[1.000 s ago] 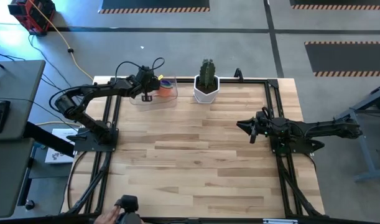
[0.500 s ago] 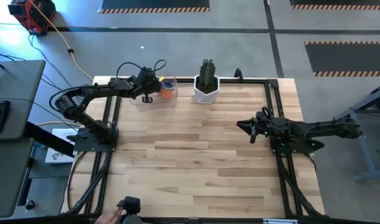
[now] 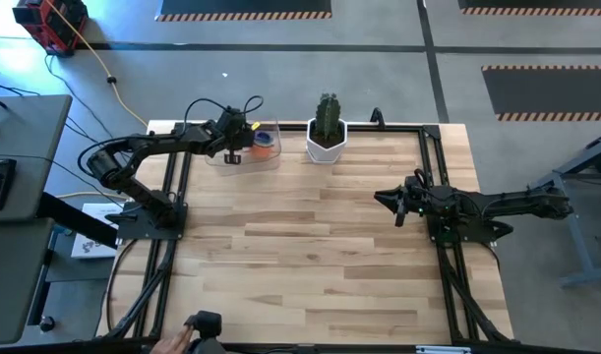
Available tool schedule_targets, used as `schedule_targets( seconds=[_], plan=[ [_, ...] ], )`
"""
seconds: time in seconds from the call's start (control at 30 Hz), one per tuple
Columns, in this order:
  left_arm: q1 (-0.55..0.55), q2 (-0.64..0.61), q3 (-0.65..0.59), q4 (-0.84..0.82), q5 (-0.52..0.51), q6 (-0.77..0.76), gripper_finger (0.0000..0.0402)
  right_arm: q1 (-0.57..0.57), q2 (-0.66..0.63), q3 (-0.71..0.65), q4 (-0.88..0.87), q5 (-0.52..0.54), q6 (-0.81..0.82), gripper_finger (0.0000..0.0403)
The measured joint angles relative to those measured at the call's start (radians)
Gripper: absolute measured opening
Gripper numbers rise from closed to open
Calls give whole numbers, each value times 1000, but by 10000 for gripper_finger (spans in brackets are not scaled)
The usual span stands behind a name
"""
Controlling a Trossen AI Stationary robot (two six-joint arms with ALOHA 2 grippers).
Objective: Nest measuring cups in basket
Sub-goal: Put the nested measuring cups into the transparent bin, then return to Home Position
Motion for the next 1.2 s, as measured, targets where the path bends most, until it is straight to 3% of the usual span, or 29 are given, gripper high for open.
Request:
schedule_targets(
  seconds=[0.2,0.83,1.0,1.2],
  plan=[
    [0,0,0,-2,1,11,137,0,0,0,0,0,0,67],
    [-22,-123,0,-98,-33,-125,138,0,0,0,0,0,0,67],
    [-75,-227,2,-102,34,-203,138,0,0,0,0,0,0,67],
    [-169,-335,3,-140,180,-497,138,0,0,0,0,0,0,67]
  ],
)
